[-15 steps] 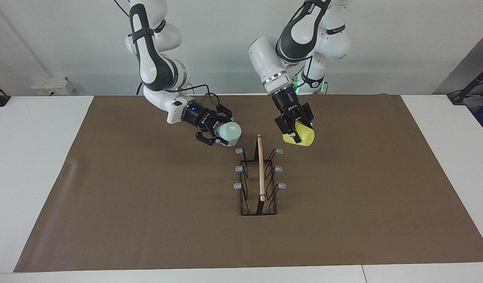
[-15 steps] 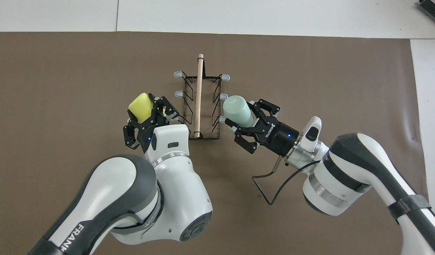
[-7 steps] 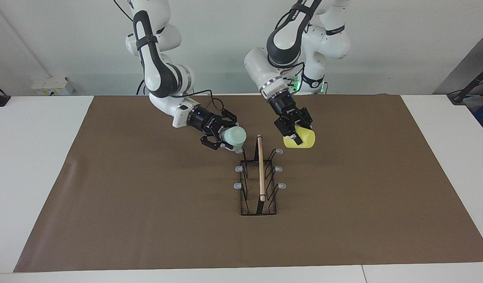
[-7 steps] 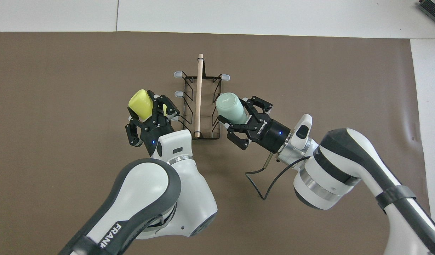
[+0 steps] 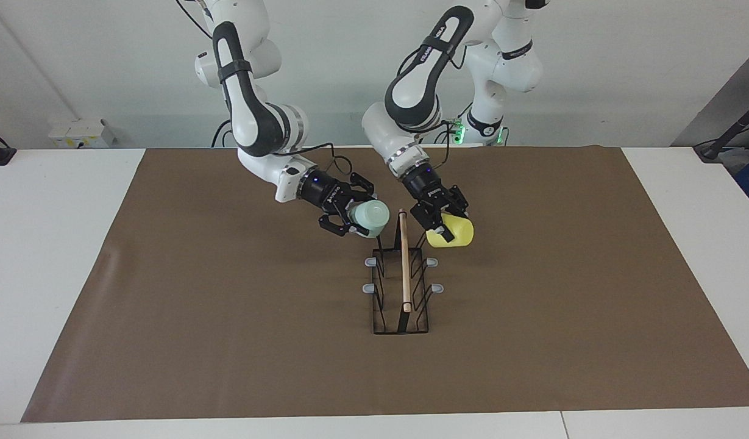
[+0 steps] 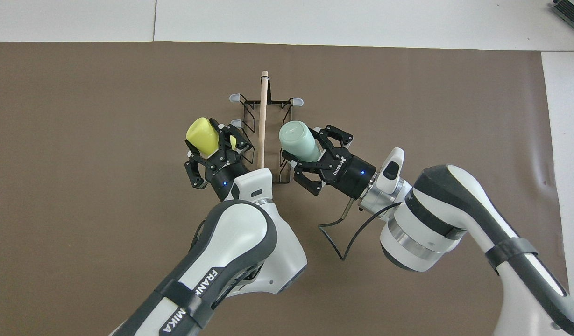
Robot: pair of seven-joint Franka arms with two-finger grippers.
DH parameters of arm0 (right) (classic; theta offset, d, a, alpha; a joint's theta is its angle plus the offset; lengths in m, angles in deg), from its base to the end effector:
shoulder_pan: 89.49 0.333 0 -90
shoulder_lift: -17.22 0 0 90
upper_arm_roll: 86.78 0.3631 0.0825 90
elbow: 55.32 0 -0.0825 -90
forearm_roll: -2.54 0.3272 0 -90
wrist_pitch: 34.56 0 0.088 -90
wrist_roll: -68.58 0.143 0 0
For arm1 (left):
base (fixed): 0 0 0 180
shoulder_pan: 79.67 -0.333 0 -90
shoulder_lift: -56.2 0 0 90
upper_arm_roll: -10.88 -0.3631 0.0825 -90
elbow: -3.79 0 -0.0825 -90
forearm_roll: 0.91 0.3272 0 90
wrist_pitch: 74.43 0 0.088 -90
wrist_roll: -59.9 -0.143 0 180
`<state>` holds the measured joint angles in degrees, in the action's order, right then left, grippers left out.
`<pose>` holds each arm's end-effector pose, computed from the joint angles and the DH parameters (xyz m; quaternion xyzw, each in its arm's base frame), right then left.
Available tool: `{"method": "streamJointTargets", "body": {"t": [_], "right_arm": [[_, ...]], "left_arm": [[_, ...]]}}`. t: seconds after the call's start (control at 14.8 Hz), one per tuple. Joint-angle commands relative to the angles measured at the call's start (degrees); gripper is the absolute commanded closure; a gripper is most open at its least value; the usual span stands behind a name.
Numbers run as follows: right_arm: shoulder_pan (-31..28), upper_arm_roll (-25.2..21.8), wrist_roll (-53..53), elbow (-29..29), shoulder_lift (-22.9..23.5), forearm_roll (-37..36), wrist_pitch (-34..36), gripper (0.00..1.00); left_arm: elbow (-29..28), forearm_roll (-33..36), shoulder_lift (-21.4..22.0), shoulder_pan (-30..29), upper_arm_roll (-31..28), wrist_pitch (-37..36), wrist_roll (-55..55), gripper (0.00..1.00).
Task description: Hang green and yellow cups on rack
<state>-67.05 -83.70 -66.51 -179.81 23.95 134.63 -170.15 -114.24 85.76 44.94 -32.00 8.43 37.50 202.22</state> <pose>0.4980 0.2673 0.4415 -0.6870 -0.2920 -0.5514 0.3725 0.4629 -0.3270 0.4406 -0.7360 -0.3058 -0.5997 0.0716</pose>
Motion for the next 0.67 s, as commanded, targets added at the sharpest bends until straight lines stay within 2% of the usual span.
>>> {"method": "streamJointTargets", "body": {"t": [0.0,0.4,0.61], "right_arm": [[0.2,0.1,-1.8,1.3,1.1,0.9,-1.4,1.0],[0.4,0.1,-1.8,1.2,1.2,0.6,-2.5,1.0],[0.4,0.1,-1.7,1.2,1.3,0.0,-3.4,1.0]], "left_arm": [[0.6,1.1,-1.1,2.1,-0.8,-2.6,0.8,1.0],[-3.4,1.1,-0.8,5.2,-0.8,-4.1,2.4,1.0],[-3.6,1.1,-0.7,5.4,-0.7,-4.7,2.4,1.0]]}}
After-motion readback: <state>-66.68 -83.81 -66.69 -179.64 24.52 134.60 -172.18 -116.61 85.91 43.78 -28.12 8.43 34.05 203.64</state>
